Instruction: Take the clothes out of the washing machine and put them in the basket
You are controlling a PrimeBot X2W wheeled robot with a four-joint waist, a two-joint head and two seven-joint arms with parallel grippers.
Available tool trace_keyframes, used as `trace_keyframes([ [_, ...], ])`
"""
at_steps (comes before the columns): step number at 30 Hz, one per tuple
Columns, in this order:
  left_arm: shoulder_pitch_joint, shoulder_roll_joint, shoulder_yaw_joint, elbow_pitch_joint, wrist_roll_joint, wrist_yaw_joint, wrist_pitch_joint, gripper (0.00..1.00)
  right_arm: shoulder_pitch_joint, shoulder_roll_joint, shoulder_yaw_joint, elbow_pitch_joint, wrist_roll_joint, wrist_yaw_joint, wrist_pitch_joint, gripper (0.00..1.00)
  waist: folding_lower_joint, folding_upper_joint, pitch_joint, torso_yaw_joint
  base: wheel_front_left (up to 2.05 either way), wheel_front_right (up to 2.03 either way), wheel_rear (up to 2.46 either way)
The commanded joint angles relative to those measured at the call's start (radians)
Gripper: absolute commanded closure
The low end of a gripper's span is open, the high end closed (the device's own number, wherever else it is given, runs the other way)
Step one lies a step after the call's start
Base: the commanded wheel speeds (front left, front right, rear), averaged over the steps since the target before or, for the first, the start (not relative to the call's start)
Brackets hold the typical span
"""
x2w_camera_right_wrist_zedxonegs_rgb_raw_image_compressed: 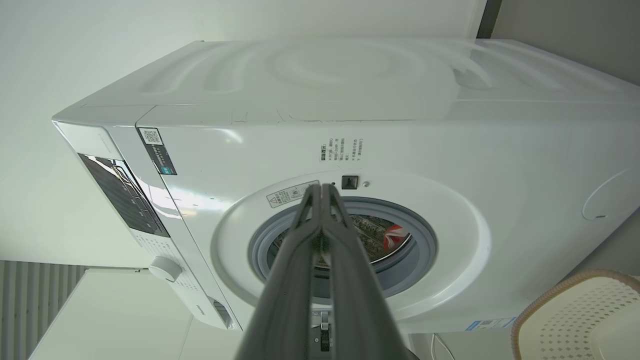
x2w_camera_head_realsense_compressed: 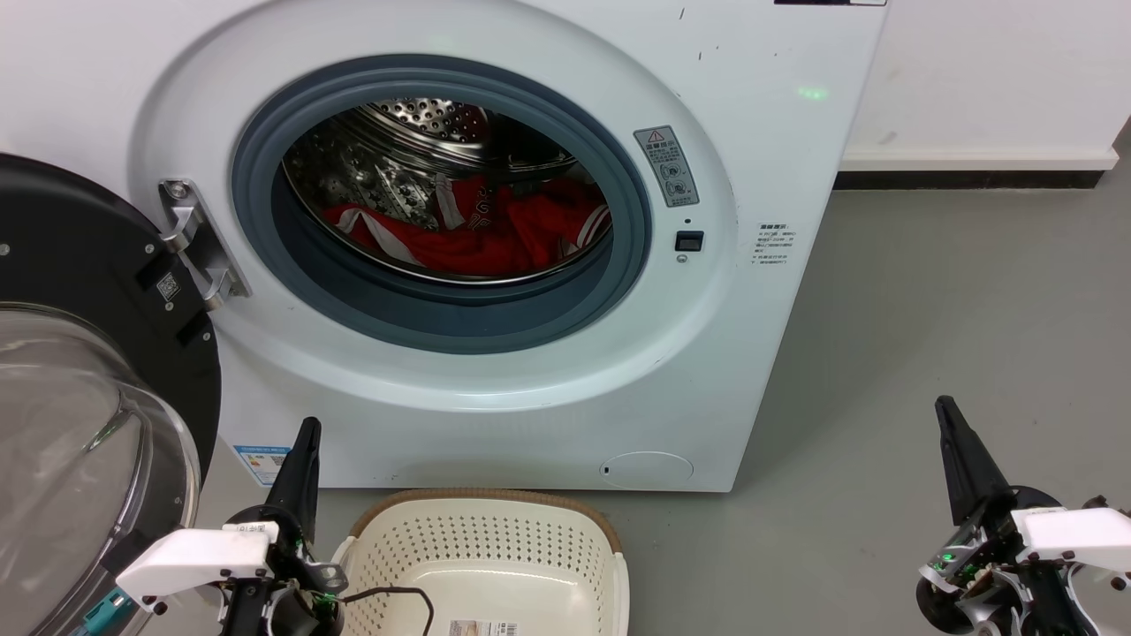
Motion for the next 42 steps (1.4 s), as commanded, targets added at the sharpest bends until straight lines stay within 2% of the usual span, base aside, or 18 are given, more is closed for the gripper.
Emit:
trace_keyframes([
  [1, -0.006, -0.002, 0.002, 0.0, 0.001, -0.003, 0.002, 1.0, -0.012, 0.004, 0.0, 0.001, -0.004, 0.0, 0.001, 1.0, 0.0, -0.0001, 0.0, 0.0, 0.0, 0.0, 0.0],
  [33, -0.006, -0.002, 0.002, 0.0, 0.001, -0.003, 0.002, 1.0, -0.012, 0.004, 0.0, 0.001, -0.004, 0.0, 0.0, 1.0, 0.0, -0.0001, 0.0, 0.0, 0.0, 0.0, 0.0],
  [34, 0.0, 0.0, 0.0, 0.001, 0.0, 0.0, 0.0, 0.0, 0.0, 0.0, 0.0, 0.001, 0.0, 0.0, 0.0, 0.0, 0.0, -0.0001, 0.0, 0.0, 0.0, 0.0, 0.0],
  [42, 0.029, -0.002, -0.006, 0.009, 0.027, 0.0, -0.028, 0.0, 0.027, 0.001, 0.006, 0.02, -0.021, 0.0, -0.027, 0.0, 0.0, -0.0001, 0.0, 0.0, 0.0, 0.0, 0.0],
])
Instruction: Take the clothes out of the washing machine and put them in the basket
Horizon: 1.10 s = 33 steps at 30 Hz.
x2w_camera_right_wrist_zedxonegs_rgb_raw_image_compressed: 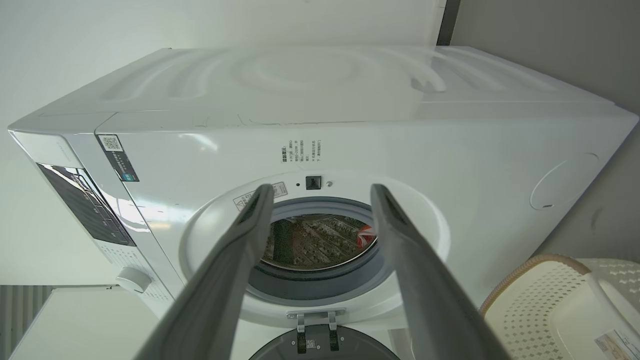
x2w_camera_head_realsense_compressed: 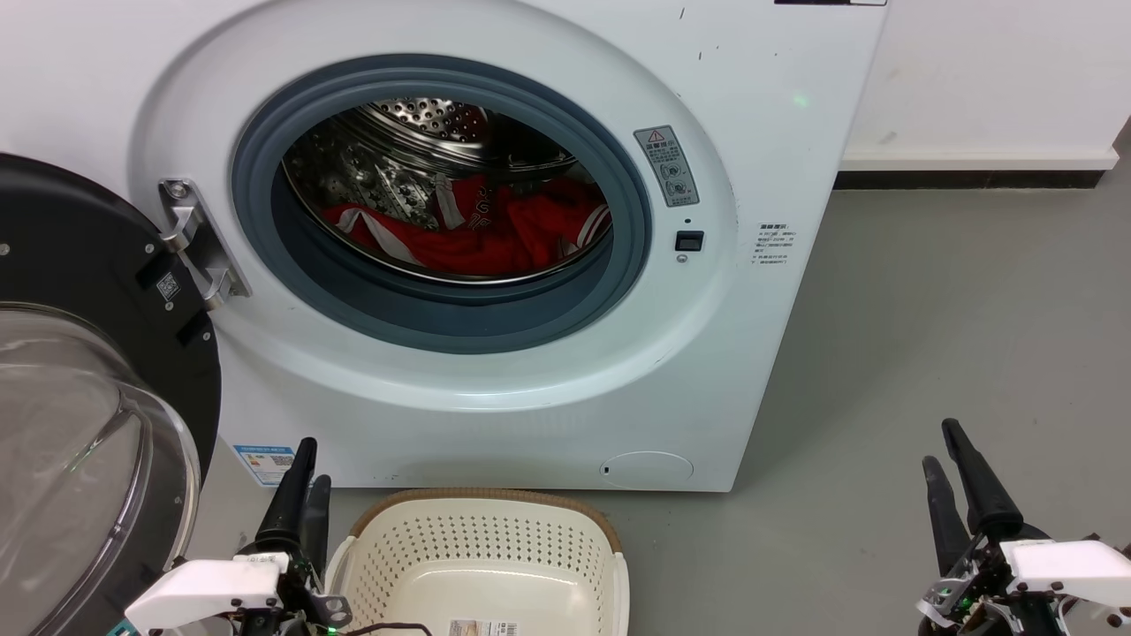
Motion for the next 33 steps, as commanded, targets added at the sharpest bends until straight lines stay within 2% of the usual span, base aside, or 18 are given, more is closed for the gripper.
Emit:
trace_keyframes([
  [1, -0.014, 0.002, 0.004, -0.026, 0.027, 0.0, -0.012, 0.0, -0.015, 0.0, 0.001, -0.023, -0.03, 0.0, -0.013, 0.0, 0.0, 0.0, 0.0, 0.0, 0.0, 0.0, 0.0],
  [6, -0.01, 0.002, 0.004, -0.054, 0.124, 0.012, -0.037, 0.0, -0.008, 0.0, -0.001, -0.058, -0.148, 0.0, -0.038, 0.0, 0.0, 0.0, 0.002, -0.001, 0.0, 0.0, 0.0],
  [23, 0.02, 0.002, -0.043, -0.143, 0.48, 0.099, -0.111, 0.0, 0.024, 0.0, 0.048, -0.175, -0.578, 0.0, -0.111, 0.0, 0.0, 0.0, 0.009, -0.004, 0.0, 0.0, 0.0],
  [33, 0.039, 0.003, -0.075, -0.17, 0.662, 0.143, -0.148, 0.0, 0.045, 0.001, 0.065, -0.22, -0.766, 0.0, -0.149, 0.0, 0.0, 0.0, 0.01, -0.006, 0.0, 0.0, 0.0],
])
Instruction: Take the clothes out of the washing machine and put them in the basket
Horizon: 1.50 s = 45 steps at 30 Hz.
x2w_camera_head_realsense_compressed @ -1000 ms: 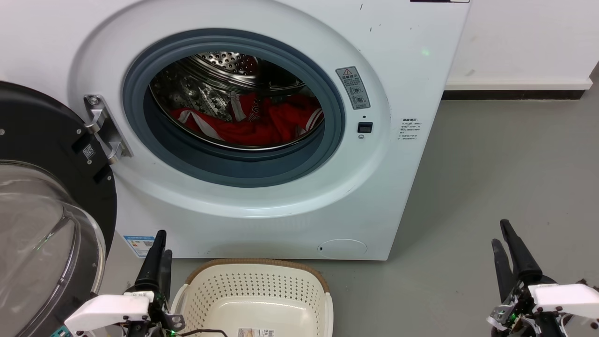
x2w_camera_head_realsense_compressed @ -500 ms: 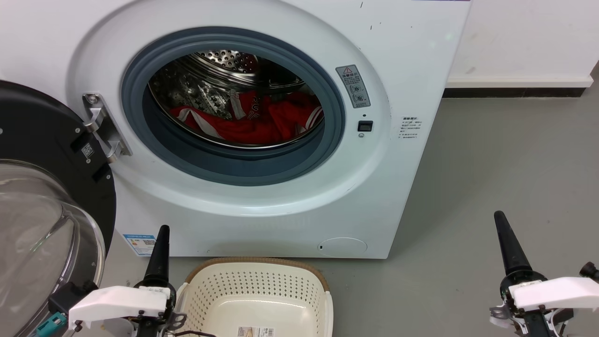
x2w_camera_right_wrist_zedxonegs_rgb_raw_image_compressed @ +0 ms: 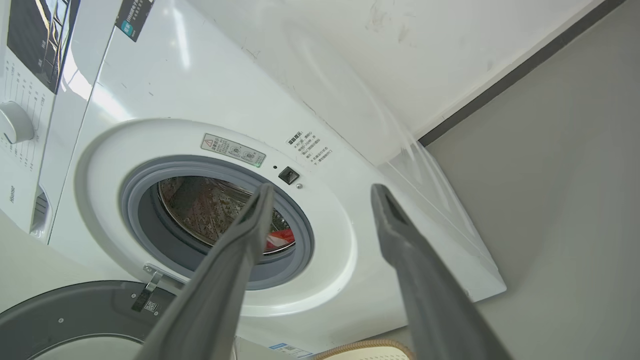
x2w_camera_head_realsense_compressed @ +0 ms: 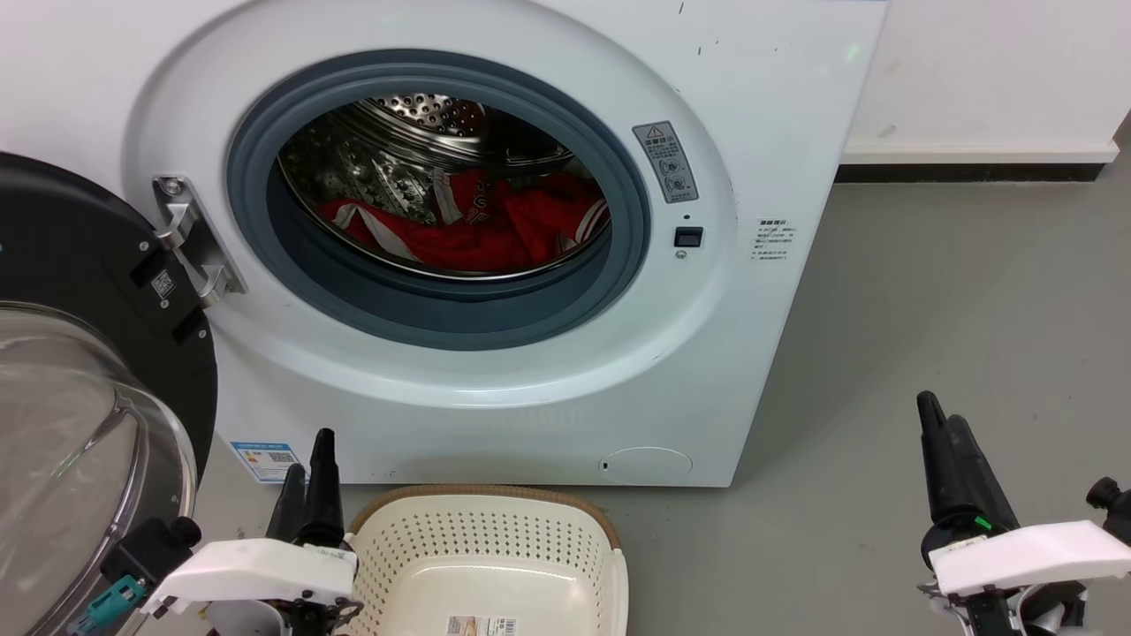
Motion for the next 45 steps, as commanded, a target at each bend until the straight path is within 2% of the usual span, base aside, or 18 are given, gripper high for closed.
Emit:
trace_keyframes([
  [1, 0.002, 0.002, -0.006, -0.024, 0.045, 0.009, -0.013, 0.0, -0.001, 0.0, 0.004, -0.028, -0.051, 0.0, -0.012, 0.0, 0.0, 0.0, 0.0, -0.001, 0.0, 0.0, 0.0],
  [12, 0.015, 0.002, -0.029, -0.053, 0.215, 0.028, -0.049, 0.0, 0.02, 0.0, 0.022, -0.065, -0.222, 0.0, -0.049, 0.0, 0.0, 0.0, 0.004, -0.005, 0.0, 0.0, 0.0],
  [45, 0.058, 0.003, -0.071, -0.076, 0.575, 0.033, -0.139, 0.0, 0.072, 0.001, 0.046, -0.162, -0.618, 0.0, -0.139, 0.0, 0.0, 0.0, 0.013, -0.007, 0.0, 0.0, 0.0],
])
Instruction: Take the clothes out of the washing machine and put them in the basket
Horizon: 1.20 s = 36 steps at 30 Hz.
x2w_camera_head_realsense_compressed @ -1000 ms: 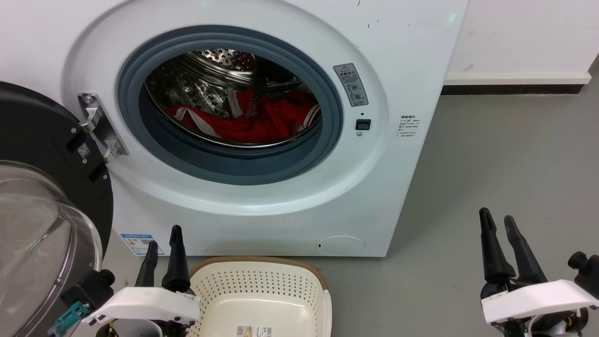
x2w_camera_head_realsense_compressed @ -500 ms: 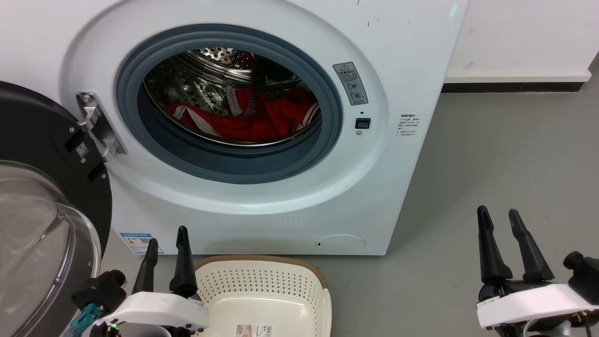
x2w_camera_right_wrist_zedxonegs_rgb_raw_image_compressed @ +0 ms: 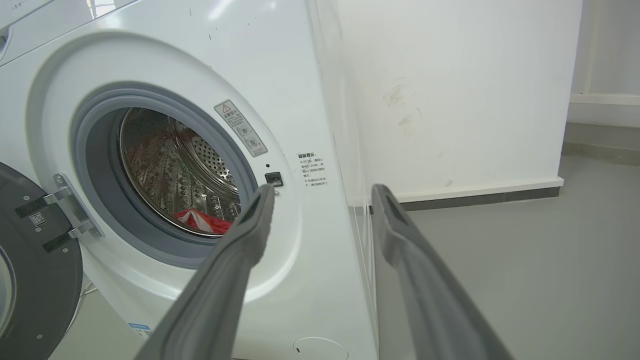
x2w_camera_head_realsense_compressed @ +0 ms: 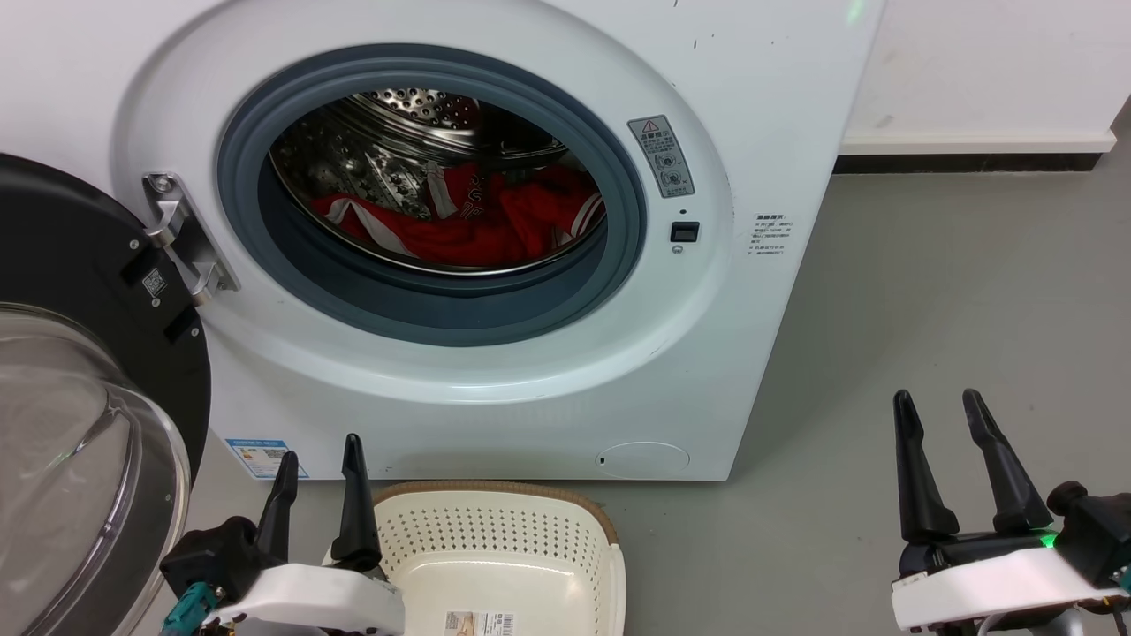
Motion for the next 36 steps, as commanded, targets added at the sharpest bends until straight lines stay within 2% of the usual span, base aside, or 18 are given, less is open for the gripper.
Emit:
trace_keyframes([
  [1, 0.003, 0.002, -0.004, -0.013, 0.028, 0.005, -0.009, 0.0, 0.009, 0.002, 0.003, -0.016, -0.026, 0.0, -0.01, 0.0, 0.0, 0.0, 0.0, 0.0, 0.0, 0.0, 0.0],
  [18, 0.022, 0.002, -0.015, -0.013, 0.17, 0.02, -0.047, 0.0, 0.033, 0.002, 0.007, -0.035, -0.176, 0.0, -0.047, 0.0, 0.0, 0.0, -0.003, -0.004, 0.0, 0.0, 0.0],
  [36, 0.043, 0.002, -0.025, -0.007, 0.297, 0.036, -0.083, 0.0, 0.054, 0.003, 0.003, -0.033, -0.269, 0.0, -0.083, 0.0, 0.0, 0.0, 0.003, -0.009, 0.0, 0.0, 0.0],
])
